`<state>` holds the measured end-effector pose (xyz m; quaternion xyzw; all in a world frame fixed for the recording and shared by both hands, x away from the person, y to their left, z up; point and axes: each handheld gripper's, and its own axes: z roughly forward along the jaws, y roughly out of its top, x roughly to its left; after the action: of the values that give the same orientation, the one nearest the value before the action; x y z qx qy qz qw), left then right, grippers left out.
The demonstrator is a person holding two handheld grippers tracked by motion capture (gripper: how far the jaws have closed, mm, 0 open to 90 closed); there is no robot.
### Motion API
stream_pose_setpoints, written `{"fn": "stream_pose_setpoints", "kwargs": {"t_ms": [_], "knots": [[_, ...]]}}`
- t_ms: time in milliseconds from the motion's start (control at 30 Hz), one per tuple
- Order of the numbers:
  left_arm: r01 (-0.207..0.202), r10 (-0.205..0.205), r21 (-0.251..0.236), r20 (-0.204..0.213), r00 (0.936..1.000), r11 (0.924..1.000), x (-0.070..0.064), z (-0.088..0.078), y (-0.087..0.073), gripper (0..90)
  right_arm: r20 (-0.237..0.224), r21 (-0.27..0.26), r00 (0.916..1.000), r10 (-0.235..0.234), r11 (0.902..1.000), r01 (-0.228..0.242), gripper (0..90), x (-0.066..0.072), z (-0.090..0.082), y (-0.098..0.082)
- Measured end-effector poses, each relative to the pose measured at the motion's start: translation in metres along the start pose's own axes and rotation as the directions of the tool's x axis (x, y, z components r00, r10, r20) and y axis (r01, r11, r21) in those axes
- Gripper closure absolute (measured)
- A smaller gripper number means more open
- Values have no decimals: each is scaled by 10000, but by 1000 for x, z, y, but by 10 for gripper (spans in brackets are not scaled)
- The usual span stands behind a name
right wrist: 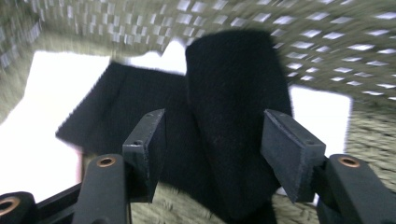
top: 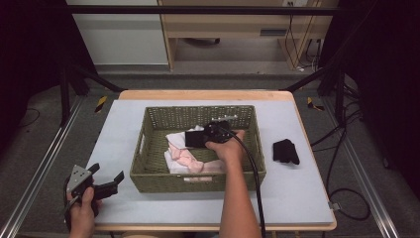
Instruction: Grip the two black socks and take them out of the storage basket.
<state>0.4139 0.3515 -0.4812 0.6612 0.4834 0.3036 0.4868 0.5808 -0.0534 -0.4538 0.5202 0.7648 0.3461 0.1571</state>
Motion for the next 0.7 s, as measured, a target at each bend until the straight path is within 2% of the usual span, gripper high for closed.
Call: {"fn": "stream_pose_setpoints", "kwargs": {"t_ms": [67,100,133,167,200,233,267,300,333,400,467,500,567,600,633,700], "knots": [[-6,6,7,-14,10000,10000,0,0,0,4,-105,368,9980,-620,9974,623,391,5,4,-2],[-6,6,7,-14,10000,10000,0,0,0,4,-77,516,9935,-1137,9921,1139,406,7,6,-4],[-13,13,17,-21,10000,10000,0,0,0,4,-77,516,9935,-1137,9921,1139,406,7,6,-4],[-4,4,16,-18,10000,10000,0,0,0,4,49,599,9851,-1721,9834,1715,462,8,7,-5],[11,-11,11,-27,10000,10000,0,0,0,4,347,712,9813,-1892,9799,1864,621,7,6,-4],[10,-10,6,-27,10000,10000,0,0,0,4,464,772,9810,-1883,9798,1844,686,5,5,-4],[10,-10,6,-27,10000,10000,0,0,0,4,464,772,9810,-1883,9798,1844,686,5,5,-4],[13,-13,0,-24,10000,10000,0,0,0,3,486,873,9796,-1948,9779,1902,788,4,3,-3],[6,-6,-10,-26,10000,10000,0,0,0,4,424,945,9807,-1908,9780,1862,827,5,2,-3],[6,-6,-9,-18,10000,10000,0,0,0,4,299,968,9828,-1823,9791,1787,836,4,0,-1],[18,-18,-11,-20,10000,10000,0,0,0,4,136,538,9901,-1397,9889,1388,844,3,-4,2],[23,-23,-10,-16,10000,10000,0,0,0,4,92,113,9917,-1284,9917,1283,847,2,-8,4],[13,-13,-1,-13,10000,10000,0,0,0,4,20,-540,9929,-1187,9915,1186,848,2,-15,8],[7,-7,-2,-11,10000,10000,0,0,0,4,-56,-1050,9943,-1064,9889,1053,850,2,-19,9],[2,-2,-8,-17,10000,10000,0,0,0,4,-73,-1633,9952,-981,9819,956,850,2,-24,11],[-71,70,-9,-106,9999,10000,-1,0,0,4,-61,-2406,9948,-1012,9658,968,851,3,-31,12]]}}
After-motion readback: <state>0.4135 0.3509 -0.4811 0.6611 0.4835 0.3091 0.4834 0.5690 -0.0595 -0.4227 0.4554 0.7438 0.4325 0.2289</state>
